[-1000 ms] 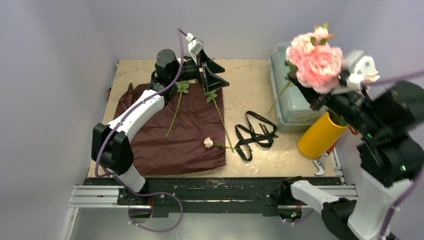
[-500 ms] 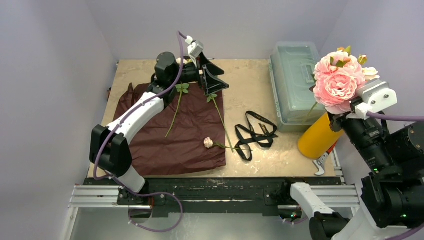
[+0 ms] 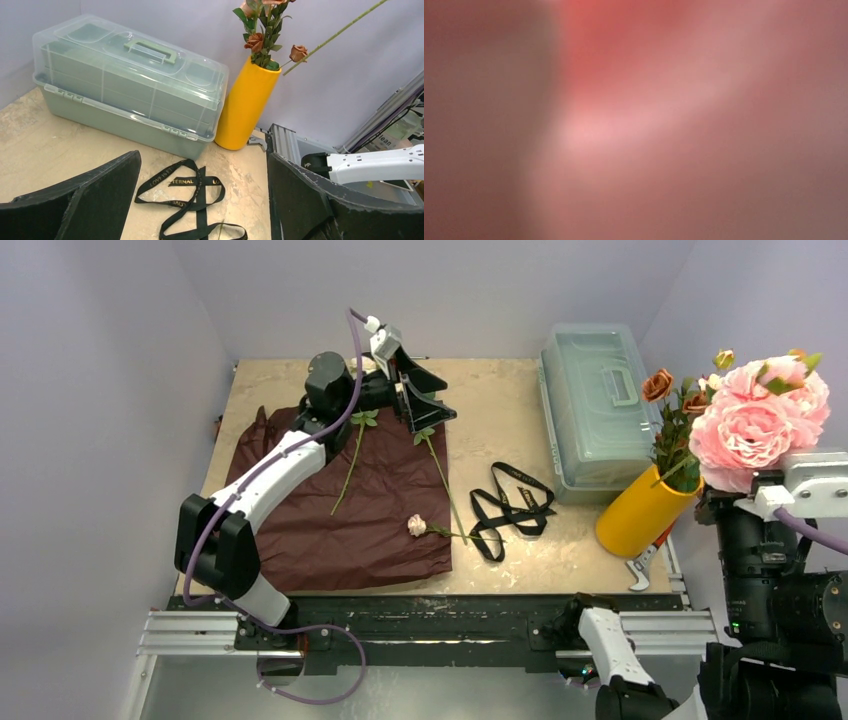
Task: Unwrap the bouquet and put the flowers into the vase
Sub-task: Insert the fake flower into the vase.
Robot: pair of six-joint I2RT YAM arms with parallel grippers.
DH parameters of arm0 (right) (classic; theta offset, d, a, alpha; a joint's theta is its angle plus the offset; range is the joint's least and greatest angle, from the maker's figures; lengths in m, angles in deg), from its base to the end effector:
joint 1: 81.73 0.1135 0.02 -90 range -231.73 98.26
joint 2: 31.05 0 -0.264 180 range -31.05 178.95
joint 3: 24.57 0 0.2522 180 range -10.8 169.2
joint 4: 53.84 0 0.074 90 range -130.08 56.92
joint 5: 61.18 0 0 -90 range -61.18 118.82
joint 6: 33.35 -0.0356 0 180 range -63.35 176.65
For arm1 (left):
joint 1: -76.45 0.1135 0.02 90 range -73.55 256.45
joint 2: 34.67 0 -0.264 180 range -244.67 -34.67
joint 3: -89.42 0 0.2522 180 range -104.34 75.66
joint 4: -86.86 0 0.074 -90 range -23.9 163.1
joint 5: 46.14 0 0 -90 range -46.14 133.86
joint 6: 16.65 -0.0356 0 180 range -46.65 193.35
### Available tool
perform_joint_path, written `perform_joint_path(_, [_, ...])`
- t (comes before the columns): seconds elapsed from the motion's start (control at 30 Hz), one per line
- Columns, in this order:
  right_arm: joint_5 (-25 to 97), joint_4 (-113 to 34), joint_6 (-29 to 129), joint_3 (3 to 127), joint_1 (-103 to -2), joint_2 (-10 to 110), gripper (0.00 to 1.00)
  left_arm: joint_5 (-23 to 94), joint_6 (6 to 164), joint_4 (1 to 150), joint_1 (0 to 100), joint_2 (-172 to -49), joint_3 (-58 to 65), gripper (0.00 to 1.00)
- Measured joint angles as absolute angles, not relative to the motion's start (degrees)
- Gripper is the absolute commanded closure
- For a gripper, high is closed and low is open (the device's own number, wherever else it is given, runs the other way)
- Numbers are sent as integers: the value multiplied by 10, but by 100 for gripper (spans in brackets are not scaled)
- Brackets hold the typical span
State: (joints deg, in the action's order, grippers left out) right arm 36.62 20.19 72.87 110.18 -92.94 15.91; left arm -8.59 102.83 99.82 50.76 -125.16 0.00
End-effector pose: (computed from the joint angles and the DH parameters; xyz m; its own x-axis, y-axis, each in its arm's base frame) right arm -0.0425 0.0134 0.5845 0.2063 -0.3230 -0.9236 0.1260 0.9449 -0.3023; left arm 0.3194 -0.1850 0.3925 -0.3124 -0.1825 -0.9322 0.9300 0.1414 -0.3394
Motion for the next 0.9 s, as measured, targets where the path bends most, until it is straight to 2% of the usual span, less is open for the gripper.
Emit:
perform_joint_path(0.37, [266,119,690,1088,-985,177,100,-89,1047,1031,506,-1251,13,0])
perform_joint_path(0.9, [193,17,664,881,-995,174,100,-97,1019,1010,506,-1250,13,0])
